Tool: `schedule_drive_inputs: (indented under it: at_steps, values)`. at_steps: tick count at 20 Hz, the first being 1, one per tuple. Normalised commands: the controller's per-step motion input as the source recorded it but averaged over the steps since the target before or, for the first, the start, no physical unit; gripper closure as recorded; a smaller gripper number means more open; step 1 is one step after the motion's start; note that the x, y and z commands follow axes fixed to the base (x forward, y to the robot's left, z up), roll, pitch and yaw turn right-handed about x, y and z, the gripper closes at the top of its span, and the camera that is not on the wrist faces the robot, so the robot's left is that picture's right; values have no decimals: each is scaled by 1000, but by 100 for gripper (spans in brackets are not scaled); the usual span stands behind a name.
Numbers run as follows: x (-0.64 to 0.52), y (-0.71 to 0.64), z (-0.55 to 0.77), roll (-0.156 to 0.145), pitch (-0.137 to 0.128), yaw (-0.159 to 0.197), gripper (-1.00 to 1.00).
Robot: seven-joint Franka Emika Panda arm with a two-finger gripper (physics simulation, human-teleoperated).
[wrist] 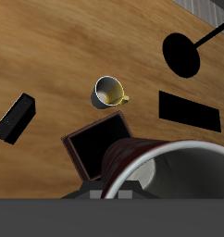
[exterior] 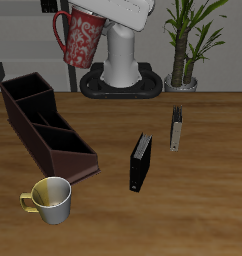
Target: Place the red mug into the right desk caddy's right compartment
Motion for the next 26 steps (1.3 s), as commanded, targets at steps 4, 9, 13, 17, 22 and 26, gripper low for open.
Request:
schedule_drive_inputs:
  at_steps: [4, 9, 13, 17, 22, 26]
  values:
    - [-327, -376, 61, -64, -18, -29, 100]
    - [-266, -280, -33, -53, 2, -28, 100]
    - [-226, -165, -10, -36, -7, -8, 100]
    - [-340, -197, 28, -32, -11, -34, 100]
    - [-313, -130, 6, -35, 42, -70, 100]
    - [-379, -104, -13, -23, 5, -44, 100]
